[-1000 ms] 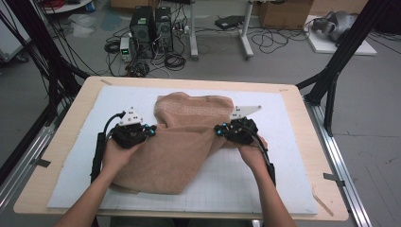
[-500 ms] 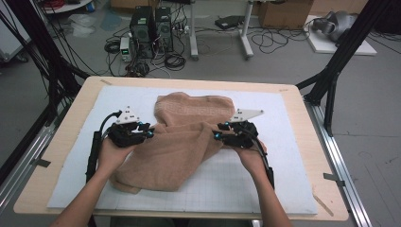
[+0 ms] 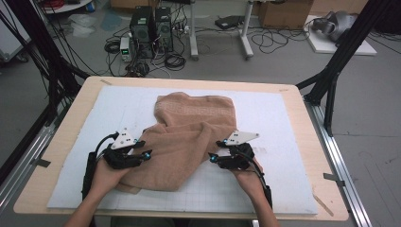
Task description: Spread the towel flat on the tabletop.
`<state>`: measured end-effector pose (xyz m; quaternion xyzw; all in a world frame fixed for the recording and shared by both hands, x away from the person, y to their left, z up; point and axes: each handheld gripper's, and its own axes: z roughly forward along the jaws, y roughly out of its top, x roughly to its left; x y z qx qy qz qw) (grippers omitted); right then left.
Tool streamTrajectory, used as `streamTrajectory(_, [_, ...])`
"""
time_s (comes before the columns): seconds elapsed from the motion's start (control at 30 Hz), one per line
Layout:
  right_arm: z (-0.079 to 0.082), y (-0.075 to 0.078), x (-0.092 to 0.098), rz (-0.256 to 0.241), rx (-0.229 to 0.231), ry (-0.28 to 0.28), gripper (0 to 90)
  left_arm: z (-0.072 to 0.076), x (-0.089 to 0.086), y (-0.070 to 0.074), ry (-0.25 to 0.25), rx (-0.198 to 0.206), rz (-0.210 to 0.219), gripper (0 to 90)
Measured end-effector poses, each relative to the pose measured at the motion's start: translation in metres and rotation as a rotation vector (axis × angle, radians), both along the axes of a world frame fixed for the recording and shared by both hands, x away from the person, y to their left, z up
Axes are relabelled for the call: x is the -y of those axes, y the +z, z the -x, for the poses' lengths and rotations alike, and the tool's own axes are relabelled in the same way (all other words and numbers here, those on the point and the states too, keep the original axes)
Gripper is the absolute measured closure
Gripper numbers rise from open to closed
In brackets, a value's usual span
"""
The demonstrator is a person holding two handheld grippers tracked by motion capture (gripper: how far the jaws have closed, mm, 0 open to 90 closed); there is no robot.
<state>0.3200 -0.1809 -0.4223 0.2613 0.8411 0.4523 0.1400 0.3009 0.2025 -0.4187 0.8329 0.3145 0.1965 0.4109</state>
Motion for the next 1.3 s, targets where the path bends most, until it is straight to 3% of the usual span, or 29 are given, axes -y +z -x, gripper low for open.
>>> streamTrajectory(0.1, [-0.004, -0.004, -0.006, 0.013, -0.001, -0.007, 40.9, -0.001, 0.000, -0.008, 0.002, -0.026, -0.033, 54.3])
streamTrajectory(0.17, [-0.008, -0.010, -0.009, 0.035, -0.023, -0.012, 42.7, -0.003, 0.000, -0.013, 0.008, -0.047, -0.038, 54.4])
streamTrajectory(0.27, [-0.014, -0.018, -0.010, 0.063, -0.055, -0.016, 49.0, -0.007, 0.003, -0.021, 0.024, -0.073, -0.083, 49.7])
streamTrajectory(0.37, [-0.017, -0.022, -0.012, 0.082, -0.070, -0.017, 53.8, -0.010, 0.001, -0.025, 0.024, -0.091, -0.051, 51.6])
streamTrajectory(0.47, [-0.019, -0.026, -0.013, 0.079, -0.082, -0.009, 61.8, -0.009, 0.002, -0.025, 0.003, -0.089, -0.049, 60.4])
streamTrajectory(0.5, [-0.019, -0.026, -0.014, 0.079, -0.081, 0.001, 68.3, -0.008, 0.003, -0.024, -0.014, -0.092, -0.050, 69.7])
streamTrajectory(0.67, [-0.021, -0.026, -0.012, 0.058, -0.100, 0.016, 79.5, -0.006, 0.006, -0.023, -0.037, -0.097, -0.053, 82.1])
streamTrajectory(0.83, [-0.018, -0.019, -0.008, 0.088, -0.077, 0.032, 83.7, 0.000, 0.006, -0.019, -0.029, -0.073, -0.048, 85.3])
streamTrajectory(1.13, [0.010, 0.014, 0.022, 0.040, -0.022, 0.072, 83.6, 0.031, -0.001, 0.012, -0.058, 0.006, 0.075, 85.5])
streamTrajectory(1.3, [0.029, 0.032, 0.039, 0.024, 0.008, 0.087, 83.6, 0.049, 0.000, 0.027, -0.090, 0.053, 0.074, 85.5])
